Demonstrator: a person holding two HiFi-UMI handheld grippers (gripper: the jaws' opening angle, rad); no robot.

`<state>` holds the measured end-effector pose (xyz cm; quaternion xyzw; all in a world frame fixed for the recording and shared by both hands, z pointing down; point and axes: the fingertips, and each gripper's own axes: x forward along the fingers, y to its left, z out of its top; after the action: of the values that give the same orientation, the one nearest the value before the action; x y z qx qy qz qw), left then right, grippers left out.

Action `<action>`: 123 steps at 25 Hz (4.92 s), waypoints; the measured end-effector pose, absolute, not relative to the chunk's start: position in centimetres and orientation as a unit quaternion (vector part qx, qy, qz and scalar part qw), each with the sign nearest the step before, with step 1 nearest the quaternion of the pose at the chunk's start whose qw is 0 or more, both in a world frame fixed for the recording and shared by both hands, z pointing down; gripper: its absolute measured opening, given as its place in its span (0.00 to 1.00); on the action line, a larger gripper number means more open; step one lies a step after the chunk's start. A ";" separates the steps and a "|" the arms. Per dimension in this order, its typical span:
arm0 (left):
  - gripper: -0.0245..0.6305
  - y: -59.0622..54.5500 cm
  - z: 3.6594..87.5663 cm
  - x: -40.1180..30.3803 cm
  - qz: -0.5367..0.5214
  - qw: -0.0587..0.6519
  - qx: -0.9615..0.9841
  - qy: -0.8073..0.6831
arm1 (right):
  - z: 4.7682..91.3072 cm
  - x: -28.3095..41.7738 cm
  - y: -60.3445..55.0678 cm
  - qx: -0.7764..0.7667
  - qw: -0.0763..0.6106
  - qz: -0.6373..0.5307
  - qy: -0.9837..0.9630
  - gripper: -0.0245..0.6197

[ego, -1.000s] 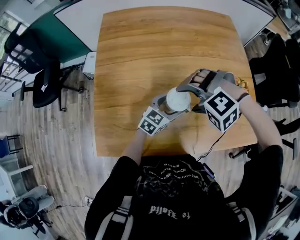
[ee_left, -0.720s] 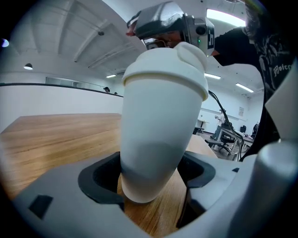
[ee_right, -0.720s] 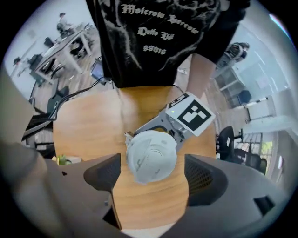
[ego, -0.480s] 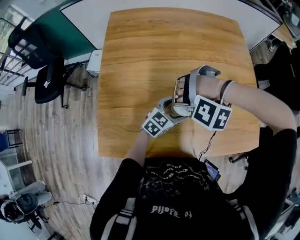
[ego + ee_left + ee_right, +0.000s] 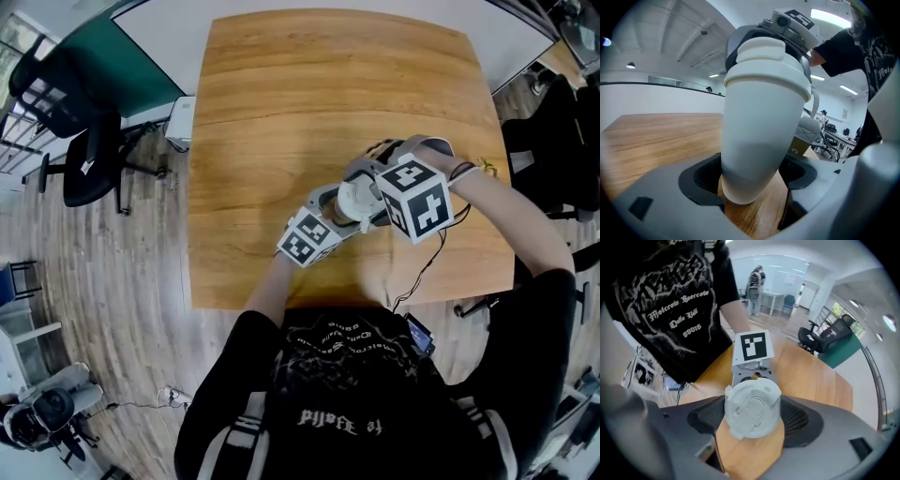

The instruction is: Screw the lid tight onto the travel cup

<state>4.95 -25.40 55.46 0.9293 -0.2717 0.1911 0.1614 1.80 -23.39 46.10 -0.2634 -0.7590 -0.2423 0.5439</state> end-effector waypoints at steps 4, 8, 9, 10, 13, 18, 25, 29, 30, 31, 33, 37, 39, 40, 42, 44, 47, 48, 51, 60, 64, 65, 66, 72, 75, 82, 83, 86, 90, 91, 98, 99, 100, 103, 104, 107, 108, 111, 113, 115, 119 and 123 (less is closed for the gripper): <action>0.65 -25.5 55.5 5.0 0.190 0.166 0.926 -0.282 | 45.6 1.3 -24.0 -0.157 0.511 -0.145 -0.832 0.62; 0.65 -25.6 55.6 5.1 0.190 0.171 0.921 -0.293 | 45.1 1.2 -24.7 -0.038 0.458 -0.071 -0.885 0.62; 0.65 -25.6 55.6 5.1 0.189 0.172 0.920 -0.298 | 45.1 1.1 -24.8 -0.006 0.443 -0.056 -0.895 0.62; 0.65 -25.6 55.6 5.1 0.187 0.173 0.919 -0.302 | 45.0 1.2 -24.9 0.026 0.427 -0.044 -0.903 0.62; 0.65 -25.5 55.6 5.2 0.187 0.174 0.917 -0.307 | 44.9 1.4 -25.0 0.121 0.382 -0.012 -0.916 0.62; 0.65 -25.6 55.6 5.1 0.188 0.175 0.912 -0.321 | 44.3 1.6 -25.7 0.263 0.300 0.028 -0.916 0.62; 0.65 -25.9 55.8 5.0 0.179 0.168 0.907 -0.343 | 43.9 2.4 -26.1 0.452 0.216 0.051 -0.864 0.62; 0.65 -25.6 55.9 5.5 0.178 0.174 0.909 -0.334 | 44.0 2.5 -25.8 0.401 0.210 0.081 -0.888 0.64; 0.65 -25.5 55.9 5.5 0.178 0.178 0.910 -0.331 | 43.8 2.2 -25.6 0.369 0.205 0.099 -0.901 0.74; 0.65 -25.5 55.8 5.4 0.178 0.180 0.911 -0.327 | 43.4 2.0 -25.4 0.333 0.200 0.112 -0.915 0.82; 0.65 -25.4 55.7 5.3 0.178 0.179 0.915 -0.316 | 42.0 1.6 -25.2 0.261 0.202 0.099 -0.939 0.83; 0.65 -25.1 55.7 5.2 0.185 0.175 0.922 -0.292 | 41.2 0.7 -24.2 0.084 0.311 -0.042 -0.946 0.84; 0.65 -25.1 55.6 5.2 0.192 0.175 0.924 -0.281 | 41.7 0.4 -23.4 -0.005 0.372 -0.110 -0.922 0.85; 0.65 -25.1 55.7 5.3 0.194 0.174 0.926 -0.275 | 42.0 0.4 -23.1 -0.049 0.397 -0.146 -0.905 0.85; 0.65 -25.0 55.8 5.5 0.198 0.172 0.929 -0.262 | 42.6 0.7 -22.3 -0.137 0.433 -0.230 -0.861 0.85; 0.65 -24.9 55.8 5.5 0.201 0.171 0.930 -0.254 | 43.4 1.5 -21.6 -0.225 0.462 -0.320 -0.796 0.85; 0.65 -24.9 55.6 5.4 0.209 0.170 0.932 -0.244 | 44.6 2.6 -21.9 -0.329 0.492 -0.439 -0.676 0.86; 0.65 -24.9 55.6 5.4 0.211 0.171 0.932 -0.239 | 44.9 2.7 -22.2 -0.355 0.491 -0.473 -0.640 0.86; 0.65 -24.7 55.4 5.3 0.214 0.171 0.935 -0.226 | 45.8 3.2 -22.3 -0.430 0.470 -0.540 -0.550 0.86; 0.65 -25.0 55.8 4.8 0.218 0.170 0.935 -0.221 | 48.2 3.4 -23.0 -0.494 0.417 -0.608 -0.461 0.69; 0.65 -24.9 56.0 4.9 0.218 0.171 0.935 -0.222 | 48.2 3.1 -22.6 -0.468 0.468 -0.527 -0.533 0.69; 0.65 -24.8 56.0 4.9 0.218 0.172 0.935 -0.222 | 48.1 3.1 -22.5 -0.457 0.480 -0.501 -0.557 0.69; 0.65 -24.8 55.9 4.9 0.218 0.172 0.935 -0.223 | 48.0 2.9 -22.5 -0.444 0.491 -0.475 -0.580 0.68; 0.65 -25.0 55.7 4.8 0.221 0.175 0.933 -0.225 | 47.5 2.0 -22.8 -0.340 0.527 -0.324 -0.708 0.68; 0.65 -25.0 55.8 4.8 0.220 0.178 0.931 -0.231 | 47.3 1.6 -23.1 -0.278 0.522 -0.247 -0.767 0.68; 0.65 -24.9 55.6 4.9 0.218 0.180 0.928 -0.241 | 46.3 0.9 -23.6 -0.143 0.474 -0.131 -0.859 0.68; 0.65 -24.9 55.6 4.9 0.219 0.181 0.927 -0.244 | 46.3 0.8 -23.7 -0.127 0.468 -0.121 -0.866 0.68; 0.65 -24.8 55.7 4.8 0.217 0.183 0.925 -0.253 | 46.0 0.5 -23.9 -0.076 0.440 -0.090 -0.890 0.68; 0.65 -24.9 55.8 4.8 0.218 0.185 0.923 -0.255 | 45.7 0.5 -24.3 0.009 0.381 -0.037 -0.924 0.68; 0.65 -25.0 55.8 4.7 0.219 0.185 0.923 -0.256 | 45.6 0.4 -24.4 0.030 0.364 -0.028 -0.930 0.68; 0.65 -25.1 56.1 4.5 0.215 0.184 0.918 -0.277 | 45.0 0.3 -25.3 0.192 0.265 0.002 -0.945 0.68; 0.65 -25.1 56.2 4.4 0.215 0.184 0.917 -0.282 | 45.0 0.3 -25.4 0.210 0.255 0.004 -0.944 0.68; 0.65 -25.1 56.3 4.4 0.215 0.184 0.916 -0.286 | 44.9 0.3 -25.4 0.226 0.245 0.005 -0.943 0.68; 0.65 -25.2 56.1 4.3 0.208 0.181 0.914 -0.298 | 44.7 0.3 -25.6 0.268 0.224 0.007 -0.937 0.69; 0.65 -25.2 56.1 4.3 0.206 0.180 0.913 -0.303 | 44.7 0.2 -25.6 0.280 0.219 0.008 -0.935 0.69; 0.65 -25.3 56.4 4.3 0.206 0.176 0.909 -0.317 | 44.6 0.3 -25.9 0.327 0.201 0.012 -0.923 0.69; 0.65 -25.4 56.5 4.3 0.208 0.173 0.908 -0.321 | 44.6 0.4 -26.0 0.345 0.194 0.013 -0.918 0.69; 0.65 -25.5 56.6 4.4 0.215 0.163 0.910 -0.316 | 44.5 0.5 -26.1 0.379 0.179 0.012 -0.908 0.69; 0.65 -25.3 56.6 4.5 0.220 0.160 0.914 -0.301 | 44.7 0.6 -25.9 0.368 0.186 0.008 -0.911 0.70; 0.65 -25.0 56.5 4.6 0.218 0.164 0.916 -0.294 | 44.8 0.3 -25.7 0.328 0.196 0.005 -0.924 0.71; 0.65 -24.9 56.4 4.3 0.210 0.170 0.922 -0.278 | 44.9 0.0 -25.0 0.188 0.204 0.012 -0.961 0.70; 0.65 -24.5 56.5 4.5 0.224 0.154 0.932 -0.239 | 45.2 0.5 -24.4 0.074 0.221 0.048 -0.971 0.69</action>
<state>4.46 -24.52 56.49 0.9322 -0.2392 0.2239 0.1536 0.50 -24.43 45.19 0.0740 -0.9713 0.0484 0.2206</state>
